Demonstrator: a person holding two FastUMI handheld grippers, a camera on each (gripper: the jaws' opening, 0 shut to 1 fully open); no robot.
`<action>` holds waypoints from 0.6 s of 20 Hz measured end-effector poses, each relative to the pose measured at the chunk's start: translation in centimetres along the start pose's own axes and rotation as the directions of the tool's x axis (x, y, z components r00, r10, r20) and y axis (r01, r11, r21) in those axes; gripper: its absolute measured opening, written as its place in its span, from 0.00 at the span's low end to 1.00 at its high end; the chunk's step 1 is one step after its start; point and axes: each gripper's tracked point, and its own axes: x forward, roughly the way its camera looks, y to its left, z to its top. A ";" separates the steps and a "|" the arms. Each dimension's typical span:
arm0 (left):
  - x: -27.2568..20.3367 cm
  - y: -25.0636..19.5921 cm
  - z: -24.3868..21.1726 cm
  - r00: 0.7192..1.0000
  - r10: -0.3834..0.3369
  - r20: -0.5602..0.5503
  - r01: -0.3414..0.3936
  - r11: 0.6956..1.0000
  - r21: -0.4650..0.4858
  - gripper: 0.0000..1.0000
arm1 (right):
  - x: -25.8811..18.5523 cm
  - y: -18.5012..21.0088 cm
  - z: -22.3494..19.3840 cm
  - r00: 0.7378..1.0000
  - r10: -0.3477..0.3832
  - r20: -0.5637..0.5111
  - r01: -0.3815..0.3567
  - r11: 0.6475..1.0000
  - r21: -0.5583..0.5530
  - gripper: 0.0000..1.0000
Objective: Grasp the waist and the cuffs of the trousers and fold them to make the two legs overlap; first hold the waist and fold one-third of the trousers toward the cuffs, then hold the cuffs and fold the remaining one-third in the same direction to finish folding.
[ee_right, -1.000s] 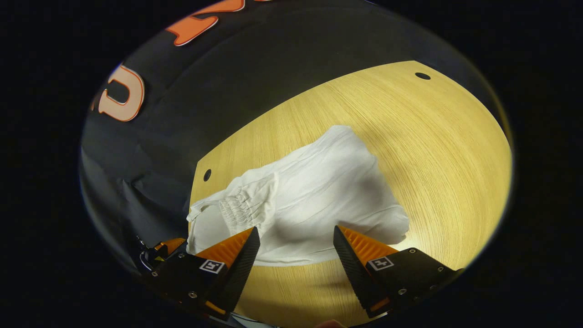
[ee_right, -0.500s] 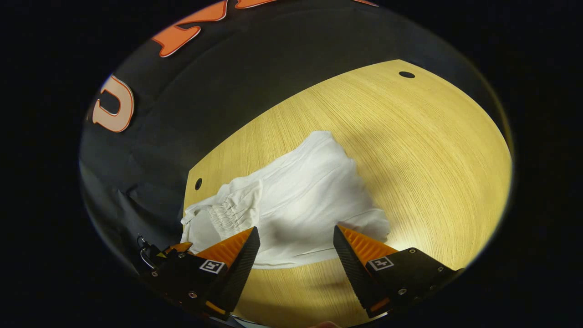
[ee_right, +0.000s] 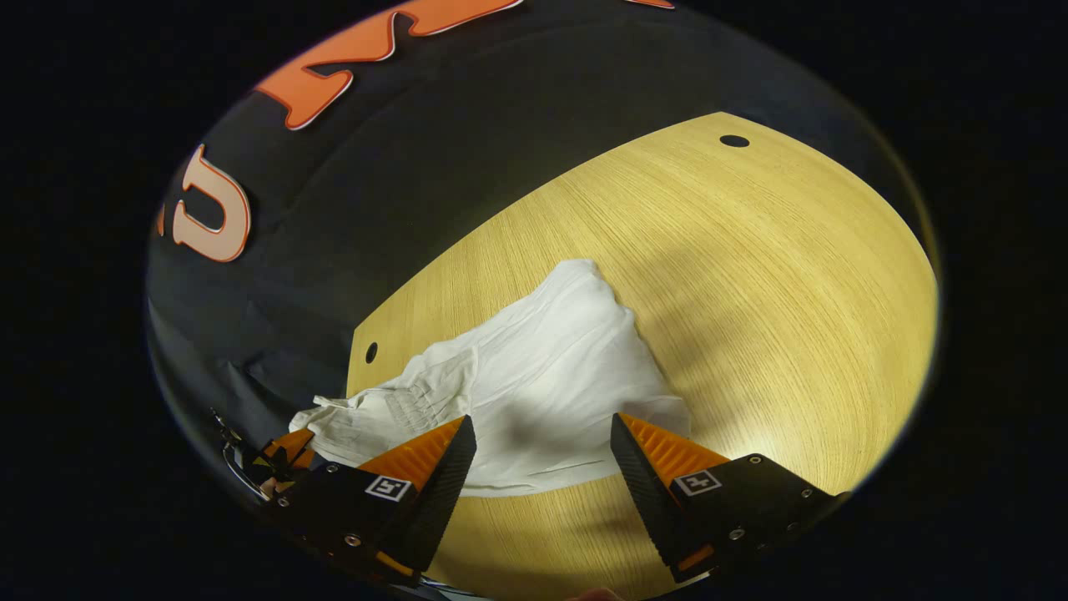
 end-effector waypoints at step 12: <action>-2.9 -24.8 -9.3 0.955 -0.284 -0.081 0.295 0.909 0.295 0.03 | -5.2 -8.4 4.2 0.996 -0.007 0.089 0.001 0.998 0.057 0.98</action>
